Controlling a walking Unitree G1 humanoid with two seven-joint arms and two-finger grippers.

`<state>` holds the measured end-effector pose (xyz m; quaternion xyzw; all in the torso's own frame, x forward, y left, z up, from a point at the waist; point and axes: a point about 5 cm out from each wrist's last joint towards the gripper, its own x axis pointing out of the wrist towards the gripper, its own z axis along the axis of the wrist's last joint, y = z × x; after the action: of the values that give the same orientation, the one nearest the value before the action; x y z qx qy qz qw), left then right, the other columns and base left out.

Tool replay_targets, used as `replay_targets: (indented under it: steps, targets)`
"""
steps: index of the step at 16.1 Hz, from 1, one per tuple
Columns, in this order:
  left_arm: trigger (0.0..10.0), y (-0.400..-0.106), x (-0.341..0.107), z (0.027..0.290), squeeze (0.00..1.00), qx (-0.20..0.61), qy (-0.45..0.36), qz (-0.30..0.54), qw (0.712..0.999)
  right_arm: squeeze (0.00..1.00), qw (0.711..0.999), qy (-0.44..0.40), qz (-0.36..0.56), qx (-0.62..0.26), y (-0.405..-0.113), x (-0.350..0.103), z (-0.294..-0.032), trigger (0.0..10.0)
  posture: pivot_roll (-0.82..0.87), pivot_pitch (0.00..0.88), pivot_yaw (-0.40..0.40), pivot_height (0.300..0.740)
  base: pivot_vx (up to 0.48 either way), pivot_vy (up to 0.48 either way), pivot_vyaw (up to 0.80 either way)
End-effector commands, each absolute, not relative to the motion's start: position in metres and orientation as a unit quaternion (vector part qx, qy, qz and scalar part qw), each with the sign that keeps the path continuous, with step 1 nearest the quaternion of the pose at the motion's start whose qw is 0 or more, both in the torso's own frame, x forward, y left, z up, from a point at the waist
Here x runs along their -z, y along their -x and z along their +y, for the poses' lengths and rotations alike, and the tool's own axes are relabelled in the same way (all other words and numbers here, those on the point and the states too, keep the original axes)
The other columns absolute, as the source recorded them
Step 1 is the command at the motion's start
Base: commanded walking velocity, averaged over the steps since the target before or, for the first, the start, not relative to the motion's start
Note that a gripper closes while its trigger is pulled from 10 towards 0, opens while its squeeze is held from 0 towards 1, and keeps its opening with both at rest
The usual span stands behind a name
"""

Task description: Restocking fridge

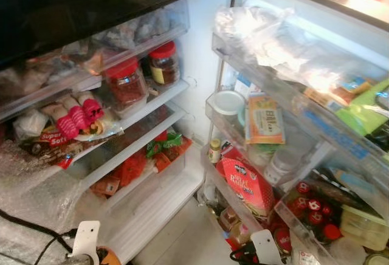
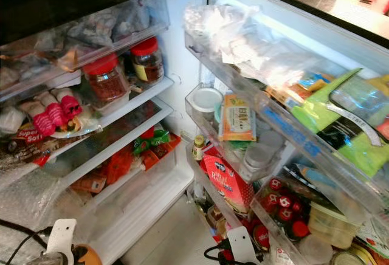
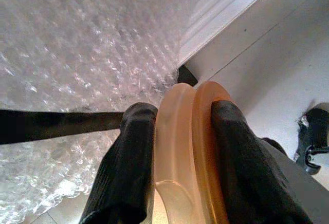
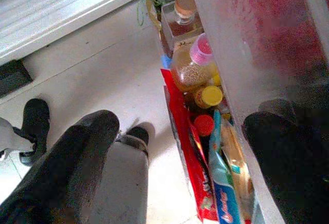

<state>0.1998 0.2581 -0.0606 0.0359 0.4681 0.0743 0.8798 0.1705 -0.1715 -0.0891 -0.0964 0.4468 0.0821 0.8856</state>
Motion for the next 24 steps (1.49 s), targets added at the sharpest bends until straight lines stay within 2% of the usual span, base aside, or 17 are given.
replay_targets:
  steps: [1,13,19,24]
  targets:
    - [10.0,-0.196,0.063,0.258,0.00,-0.071,-0.040,0.474,0.877,0.00,0.885,0.099,0.450,-0.069,-0.170,0.089,-0.179,10.0,-0.12,0.051,0.012,0.740,0.000,-0.277,0.00]
    - [10.0,-0.199,0.062,0.254,0.00,-0.072,-0.036,0.471,0.879,0.00,0.883,0.098,0.453,-0.070,-0.171,0.089,-0.180,10.0,-0.13,0.044,0.008,0.740,0.000,-0.273,0.00]
    - [10.0,-0.207,0.058,0.251,0.00,-0.072,-0.027,0.446,0.892,0.00,0.884,0.098,0.453,-0.064,-0.175,0.087,-0.182,10.0,-0.13,0.000,0.013,0.740,0.000,-0.261,0.00]
    - [10.0,-0.208,0.056,0.249,0.00,-0.090,0.012,0.390,0.916,0.00,0.880,0.100,0.458,-0.068,-0.169,0.089,-0.183,10.0,-0.15,0.000,0.008,0.740,0.000,0.000,0.00]
